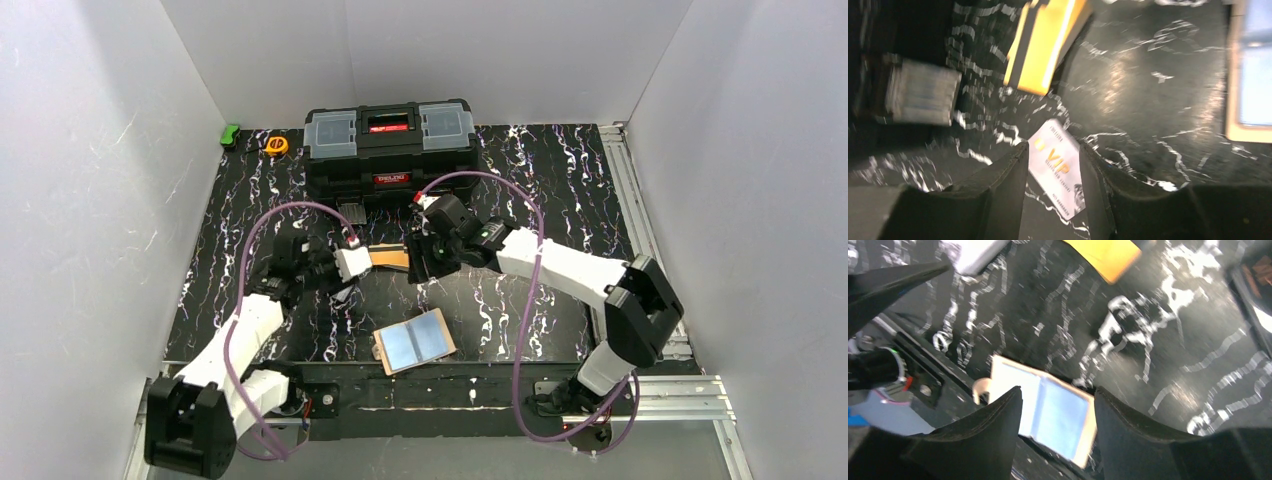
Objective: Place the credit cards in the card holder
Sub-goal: Pick up the credit card from the center of the board.
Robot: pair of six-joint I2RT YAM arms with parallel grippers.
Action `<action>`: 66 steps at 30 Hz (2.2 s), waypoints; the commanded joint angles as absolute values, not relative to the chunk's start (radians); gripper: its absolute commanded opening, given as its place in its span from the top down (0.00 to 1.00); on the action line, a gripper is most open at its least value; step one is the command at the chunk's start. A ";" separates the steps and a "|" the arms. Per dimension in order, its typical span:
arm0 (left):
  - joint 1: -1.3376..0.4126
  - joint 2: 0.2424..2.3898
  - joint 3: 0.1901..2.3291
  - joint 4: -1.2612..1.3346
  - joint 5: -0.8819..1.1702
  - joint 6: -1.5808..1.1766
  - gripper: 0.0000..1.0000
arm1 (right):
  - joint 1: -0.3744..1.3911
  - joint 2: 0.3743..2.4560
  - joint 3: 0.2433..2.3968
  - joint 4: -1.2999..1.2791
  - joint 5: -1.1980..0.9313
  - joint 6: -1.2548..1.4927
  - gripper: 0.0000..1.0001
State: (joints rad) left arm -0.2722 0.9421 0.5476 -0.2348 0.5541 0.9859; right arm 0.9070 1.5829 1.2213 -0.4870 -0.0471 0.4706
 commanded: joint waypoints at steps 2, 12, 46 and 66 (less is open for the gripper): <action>-0.175 1.011 0.523 -0.050 0.504 0.760 0.59 | 0.908 1.681 1.213 -0.108 -0.233 0.547 0.36; -0.048 1.095 0.545 -0.048 0.575 0.666 0.57 | 0.914 1.887 1.237 0.205 -0.356 0.623 0.30; 0.076 1.410 0.804 -0.427 0.584 0.728 0.43 | 0.966 2.035 1.252 0.295 -0.245 0.746 0.30; -0.044 1.421 0.710 -0.380 0.482 0.867 0.45 | 0.965 2.146 1.339 0.361 -0.302 0.822 0.31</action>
State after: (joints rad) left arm -0.0231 1.4235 0.7532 -0.3450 0.5335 0.8074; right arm 0.9661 2.1227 1.2964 0.3206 -0.2855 0.8005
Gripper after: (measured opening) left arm 0.548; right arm 0.698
